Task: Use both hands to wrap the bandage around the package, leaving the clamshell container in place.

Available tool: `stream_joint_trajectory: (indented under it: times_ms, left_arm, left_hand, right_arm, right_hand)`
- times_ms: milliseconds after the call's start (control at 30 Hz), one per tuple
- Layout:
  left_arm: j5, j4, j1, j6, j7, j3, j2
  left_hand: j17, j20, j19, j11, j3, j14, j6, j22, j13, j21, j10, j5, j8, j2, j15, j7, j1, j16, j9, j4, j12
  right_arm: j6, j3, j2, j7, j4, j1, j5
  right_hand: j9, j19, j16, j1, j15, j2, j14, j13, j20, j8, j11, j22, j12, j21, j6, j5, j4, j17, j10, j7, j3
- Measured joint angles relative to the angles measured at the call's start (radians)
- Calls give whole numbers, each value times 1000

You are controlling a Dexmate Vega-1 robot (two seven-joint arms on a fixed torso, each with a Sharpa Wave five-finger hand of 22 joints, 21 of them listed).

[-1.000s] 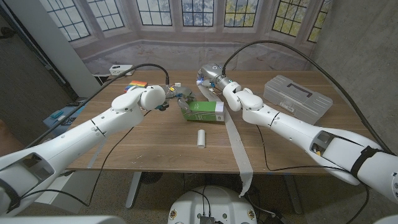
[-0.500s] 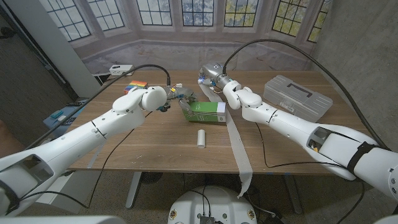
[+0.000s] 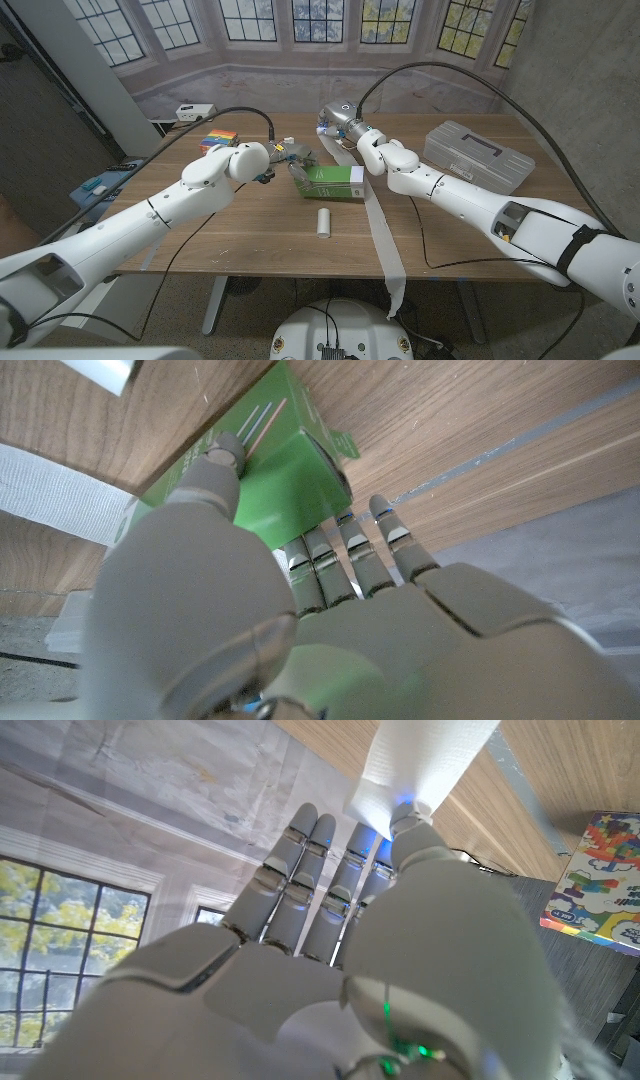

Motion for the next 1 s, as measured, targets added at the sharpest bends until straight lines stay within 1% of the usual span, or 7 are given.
stream_joint_trajectory:
  times_ms: [167,233,367,533,600,1000]
  left_arm:
    - [-6,3,0,6,11,-2,-4]
    - [-7,7,0,10,14,-2,-7]
    - [-8,13,-6,12,19,-2,-11]
    - [-14,23,-16,14,25,2,-19]
    - [-14,27,-20,15,27,4,-23]
    - [-22,41,-35,29,36,21,-43]
  left_hand:
    - [0,0,0,4,0,0,0,0,0,0,4,0,0,0,0,0,0,0,0,0,-1]
    - [0,0,0,5,0,0,0,0,4,0,5,0,0,0,0,0,0,0,0,0,-3]
    - [0,0,0,5,0,0,0,0,5,0,5,0,0,0,0,0,0,0,0,0,-3]
    - [0,0,0,5,0,0,0,0,5,0,5,0,0,0,0,0,0,0,0,0,-3]
    - [0,0,0,5,0,0,0,0,5,0,5,0,0,0,0,0,0,0,-1,0,-3]
    - [0,4,-4,5,0,0,0,0,5,0,5,0,0,0,0,0,0,0,-1,0,-4]
  right_arm:
    - [7,-4,6,-5,3,5,2]
    - [10,-5,8,-7,3,5,3]
    - [14,-8,14,-11,4,9,4]
    - [18,-9,21,-13,3,9,8]
    - [19,-9,22,-14,-1,9,11]
    - [27,-6,23,-5,-43,-8,29]
  right_hand:
    - [0,0,0,0,0,0,0,0,0,0,0,0,0,0,5,0,0,0,0,-4,0]
    - [-1,0,0,0,0,0,0,0,0,0,0,0,0,0,11,0,0,0,0,0,0]
    - [-1,0,0,0,0,0,0,0,0,0,0,0,0,0,11,0,4,0,0,0,-4]
    - [-1,0,0,0,0,0,0,0,0,0,-2,0,0,0,11,0,4,0,2,0,-4]
    - [-1,0,0,3,0,3,0,0,0,-4,-2,0,0,0,11,0,4,0,2,0,-4]
    - [-1,0,-8,4,3,4,4,0,0,-4,3,0,0,0,11,0,4,0,7,0,-4]
